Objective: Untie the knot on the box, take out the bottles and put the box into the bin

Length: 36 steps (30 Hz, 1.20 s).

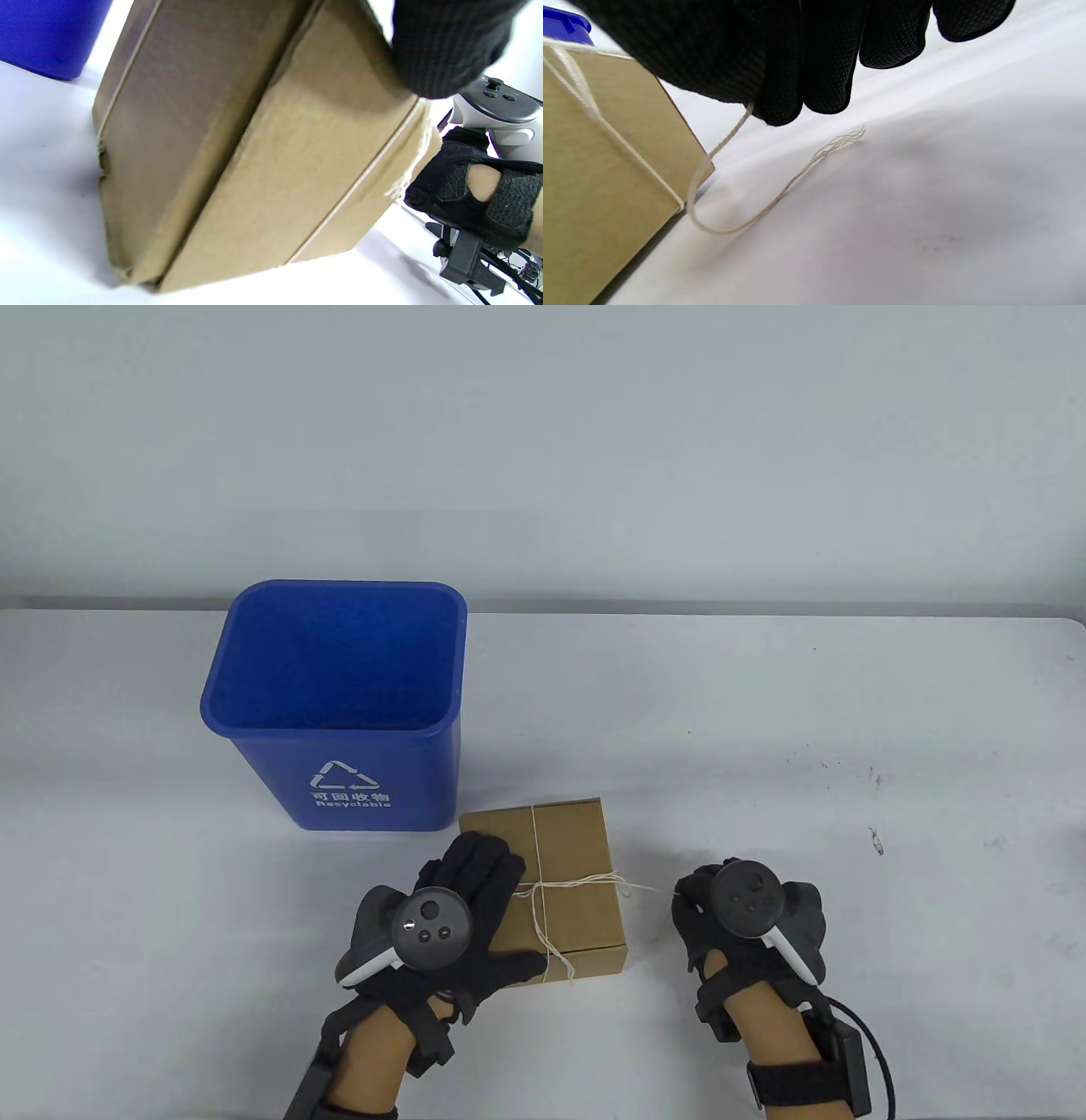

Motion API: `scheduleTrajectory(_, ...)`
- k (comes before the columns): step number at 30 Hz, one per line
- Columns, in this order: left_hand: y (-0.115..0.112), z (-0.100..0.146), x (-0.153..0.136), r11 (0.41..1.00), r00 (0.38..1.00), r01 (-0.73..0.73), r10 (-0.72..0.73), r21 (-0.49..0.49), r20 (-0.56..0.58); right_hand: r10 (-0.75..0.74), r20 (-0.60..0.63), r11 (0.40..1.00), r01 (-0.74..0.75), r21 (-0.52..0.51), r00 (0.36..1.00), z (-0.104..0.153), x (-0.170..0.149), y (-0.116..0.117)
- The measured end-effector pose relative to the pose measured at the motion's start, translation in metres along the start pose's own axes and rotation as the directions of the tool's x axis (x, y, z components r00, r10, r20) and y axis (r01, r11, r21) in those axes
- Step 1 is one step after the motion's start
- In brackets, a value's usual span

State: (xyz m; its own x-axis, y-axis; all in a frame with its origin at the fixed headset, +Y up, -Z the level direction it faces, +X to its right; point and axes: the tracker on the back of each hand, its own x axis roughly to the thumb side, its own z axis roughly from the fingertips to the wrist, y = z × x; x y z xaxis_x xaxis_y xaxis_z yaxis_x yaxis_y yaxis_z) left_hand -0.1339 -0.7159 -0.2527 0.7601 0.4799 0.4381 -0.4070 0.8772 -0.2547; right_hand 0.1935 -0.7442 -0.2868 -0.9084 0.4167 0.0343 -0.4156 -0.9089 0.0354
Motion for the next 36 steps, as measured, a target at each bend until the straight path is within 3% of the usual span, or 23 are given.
scheduleTrajectory(22,0.000,0.000,-0.001,1.000,1.000,-0.008,0.008,0.000,0.000,0.044,-0.241,0.999,-0.036,0.037,0.970,-0.005,-0.039,-0.003)
scheduleTrajectory(30,0.000,0.000,-0.001,1.000,1.000,-0.010,0.010,0.000,0.000,0.009,-0.169,0.999,-0.003,0.034,0.986,0.000,-0.026,-0.008)
scheduleTrajectory(33,0.000,0.000,-0.001,1.000,1.000,-0.008,0.008,-0.002,-0.001,-0.048,-0.081,0.999,0.047,-0.009,0.996,0.006,-0.013,-0.014)
scheduleTrajectory(36,0.000,0.000,-0.001,1.000,1.000,-0.008,0.008,-0.003,-0.001,-0.093,0.042,0.996,0.093,0.018,0.995,0.009,0.001,-0.009)
